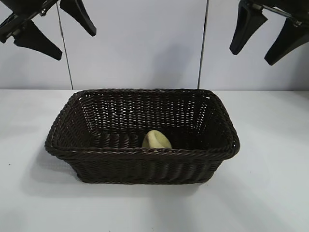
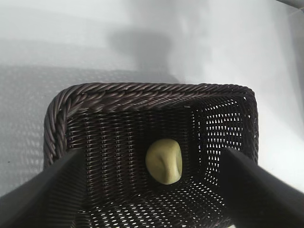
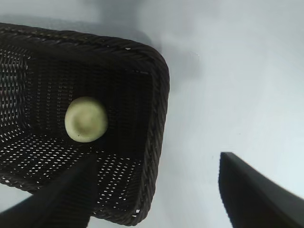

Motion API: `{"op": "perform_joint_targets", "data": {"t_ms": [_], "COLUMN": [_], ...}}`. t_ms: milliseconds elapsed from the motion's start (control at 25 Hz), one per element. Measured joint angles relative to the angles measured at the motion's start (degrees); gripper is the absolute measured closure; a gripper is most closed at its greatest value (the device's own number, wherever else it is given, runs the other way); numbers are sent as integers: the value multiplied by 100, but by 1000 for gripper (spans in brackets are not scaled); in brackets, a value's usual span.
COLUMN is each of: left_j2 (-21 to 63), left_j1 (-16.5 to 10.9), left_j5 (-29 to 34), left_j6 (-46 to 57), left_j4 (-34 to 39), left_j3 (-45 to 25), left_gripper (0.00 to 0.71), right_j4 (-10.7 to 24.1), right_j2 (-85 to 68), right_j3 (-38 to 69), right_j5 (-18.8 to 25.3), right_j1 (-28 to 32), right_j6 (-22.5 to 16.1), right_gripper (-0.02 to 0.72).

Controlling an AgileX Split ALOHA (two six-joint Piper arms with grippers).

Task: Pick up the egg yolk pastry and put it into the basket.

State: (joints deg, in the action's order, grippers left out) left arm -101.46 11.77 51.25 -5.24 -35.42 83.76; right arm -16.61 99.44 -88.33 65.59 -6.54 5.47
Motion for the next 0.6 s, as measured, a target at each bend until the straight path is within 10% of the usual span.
{"op": "perform_joint_targets", "data": {"t_ms": [600], "left_j2": [0], "left_j1": [0], "left_j5": [-5], "left_j6": [0], "left_j4": [0], "left_j3": [0], "left_gripper": [151], "right_j4": [-532], "right_j2": [0], "right_j3": [0], "right_j5": [25], "right_j1": [0], "right_j6": [139], "right_gripper": [185]}}
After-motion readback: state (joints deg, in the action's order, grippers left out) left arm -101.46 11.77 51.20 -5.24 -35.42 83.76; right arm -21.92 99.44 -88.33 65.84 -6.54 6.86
